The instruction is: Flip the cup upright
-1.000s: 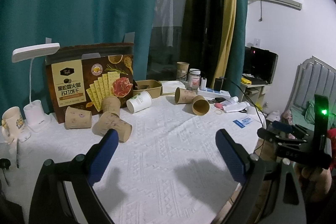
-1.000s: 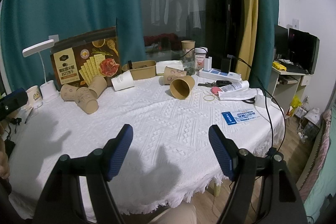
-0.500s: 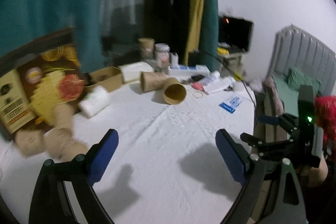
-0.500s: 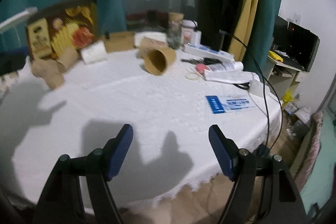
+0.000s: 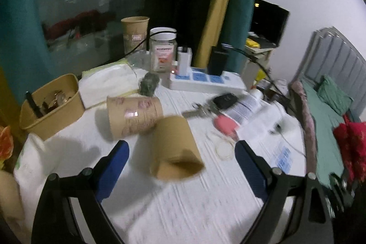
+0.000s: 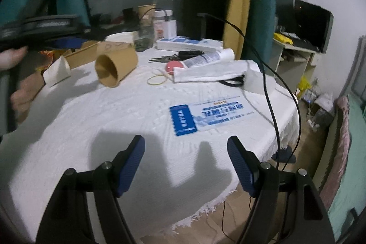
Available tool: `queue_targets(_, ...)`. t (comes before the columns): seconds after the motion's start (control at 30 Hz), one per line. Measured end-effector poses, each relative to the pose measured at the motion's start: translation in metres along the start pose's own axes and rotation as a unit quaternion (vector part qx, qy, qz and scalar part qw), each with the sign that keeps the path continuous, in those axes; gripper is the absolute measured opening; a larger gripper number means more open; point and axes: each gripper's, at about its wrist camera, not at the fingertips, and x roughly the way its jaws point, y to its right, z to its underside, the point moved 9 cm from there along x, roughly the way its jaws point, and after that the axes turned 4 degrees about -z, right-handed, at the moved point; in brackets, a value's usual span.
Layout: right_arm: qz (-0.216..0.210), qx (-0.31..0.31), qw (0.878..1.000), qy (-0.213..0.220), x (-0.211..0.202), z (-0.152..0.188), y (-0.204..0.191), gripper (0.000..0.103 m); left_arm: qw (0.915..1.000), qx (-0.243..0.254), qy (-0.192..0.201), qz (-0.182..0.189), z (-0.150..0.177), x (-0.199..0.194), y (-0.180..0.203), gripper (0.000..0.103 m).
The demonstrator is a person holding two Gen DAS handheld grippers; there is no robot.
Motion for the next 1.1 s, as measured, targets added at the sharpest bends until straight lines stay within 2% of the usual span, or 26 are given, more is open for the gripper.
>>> queue_targets(0.13, -0.004, 0.022, 1.0, -0.01, 0.006, 0.007, 0.013, 0.072, 0.999, -0.019, -0.04, 0.0, -0.003, 0.044, -0.01, 0.094)
queue_targets(0.23, -0.003, 0.034, 0.999, -0.015, 0.007, 0.012, 0.021, 0.072, 0.9973, -0.019, -0.071, 0.009, 0.007, 0.061, -0.011, 0.087)
queue_targets(0.33, -0.003, 0.044, 0.999, -0.021, 0.008, 0.017, 0.025, 0.072, 0.9953, -0.001, -0.096, 0.017, 0.021, 0.07, -0.007, 0.086)
queue_targets(0.37, -0.002, 0.047, 0.999, -0.022, 0.007, 0.018, 0.026, 0.072, 0.9945, 0.005, -0.103, 0.02, 0.026, 0.07, -0.005, 0.084)
queue_targets(0.4, -0.001, 0.049, 0.999, -0.022, 0.006, 0.018, 0.027, 0.072, 0.9932, 0.007, -0.112, 0.03, 0.032, 0.071, -0.004, 0.073)
queue_targets(0.43, 0.0, 0.052, 0.998, -0.021, 0.004, 0.018, 0.027, 0.072, 0.9912, 0.008, -0.126, 0.041, 0.038, 0.07, -0.002, 0.068)
queue_targets(0.47, 0.0, 0.053, 0.998, -0.019, 0.001, 0.017, 0.026, 0.072, 0.9915, 0.009, -0.123, 0.042, 0.039, 0.068, -0.002, 0.068)
queue_targets(0.63, 0.003, 0.041, 0.999, -0.002, -0.026, 0.015, 0.014, 0.072, 0.9924, 0.037, -0.107, 0.047, 0.051, 0.027, -0.001, 0.068)
queue_targets(0.77, -0.002, 0.041, 0.999, 0.003, -0.047, 0.023, -0.001, 0.072, 0.991, 0.058, -0.103, 0.062, 0.073, -0.021, -0.001, 0.068)
queue_targets(0.97, -0.028, 0.028, 0.999, -0.005, -0.068, 0.045, -0.051, 0.072, 0.9842, 0.082, -0.122, 0.099, 0.134, -0.106, -0.016, 0.068)
queue_targets(1.1, -0.06, 0.009, 0.998, -0.012, -0.083, 0.061, -0.099, 0.072, 0.98, 0.097, -0.139, 0.105, 0.175, -0.155, -0.032, 0.068)
